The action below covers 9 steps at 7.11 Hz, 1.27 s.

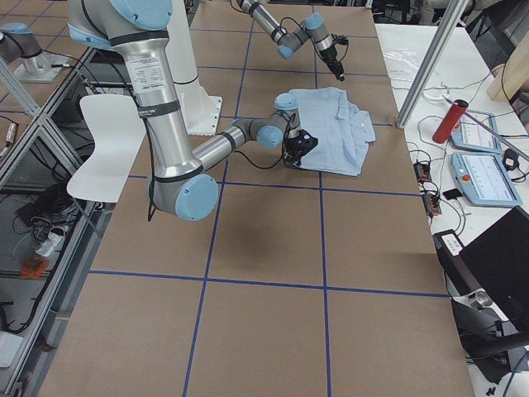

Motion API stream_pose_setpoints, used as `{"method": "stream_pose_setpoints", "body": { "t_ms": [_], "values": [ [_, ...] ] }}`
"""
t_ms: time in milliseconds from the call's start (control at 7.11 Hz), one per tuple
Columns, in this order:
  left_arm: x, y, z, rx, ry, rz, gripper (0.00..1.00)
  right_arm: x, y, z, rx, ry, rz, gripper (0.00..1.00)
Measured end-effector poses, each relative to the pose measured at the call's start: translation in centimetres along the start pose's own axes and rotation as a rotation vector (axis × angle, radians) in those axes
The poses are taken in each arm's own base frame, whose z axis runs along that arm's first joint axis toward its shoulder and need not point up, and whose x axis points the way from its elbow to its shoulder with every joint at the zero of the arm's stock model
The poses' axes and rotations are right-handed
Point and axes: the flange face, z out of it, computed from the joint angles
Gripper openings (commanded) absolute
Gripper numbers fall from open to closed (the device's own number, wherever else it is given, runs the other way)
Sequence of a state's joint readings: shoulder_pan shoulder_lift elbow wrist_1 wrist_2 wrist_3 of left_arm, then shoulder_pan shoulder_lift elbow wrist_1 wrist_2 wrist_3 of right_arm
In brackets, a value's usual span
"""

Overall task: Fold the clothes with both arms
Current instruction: 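Move the right gripper to the folded shirt's corner nearest it and grasp, then drag the shirt corner toward the robot with right gripper while left grasps opposite edge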

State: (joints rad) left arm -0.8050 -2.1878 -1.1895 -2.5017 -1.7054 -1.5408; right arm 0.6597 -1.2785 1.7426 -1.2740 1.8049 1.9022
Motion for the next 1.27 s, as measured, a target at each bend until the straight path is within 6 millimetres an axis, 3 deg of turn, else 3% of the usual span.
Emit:
{"method": "stream_pose_setpoints", "body": {
  "t_ms": [141,422,844,984,1265],
  "values": [
    [-0.1,0.6,-1.5,-0.023,0.022,-0.003,0.51,1.9,0.0,-1.8,-0.012,-0.011,-0.004,0.00],
    [-2.0,3.2,-7.1,-0.122,0.076,-0.062,0.54,5.8,1.7,-5.9,-0.069,-0.025,-0.007,0.00],
    [-4.4,10.6,-12.6,-0.254,0.102,-0.146,0.55,9.6,9.2,-8.5,-0.195,-0.001,-0.064,0.00],
    [-4.6,11.8,-13.1,-0.275,0.102,-0.155,0.54,11.4,12.3,-9.5,-0.250,0.017,-0.101,0.00],
    [-4.3,13.6,-13.4,-0.305,0.106,-0.152,0.70,14.7,19.6,-11.3,-0.381,0.069,-0.160,0.00]
  ]
}}
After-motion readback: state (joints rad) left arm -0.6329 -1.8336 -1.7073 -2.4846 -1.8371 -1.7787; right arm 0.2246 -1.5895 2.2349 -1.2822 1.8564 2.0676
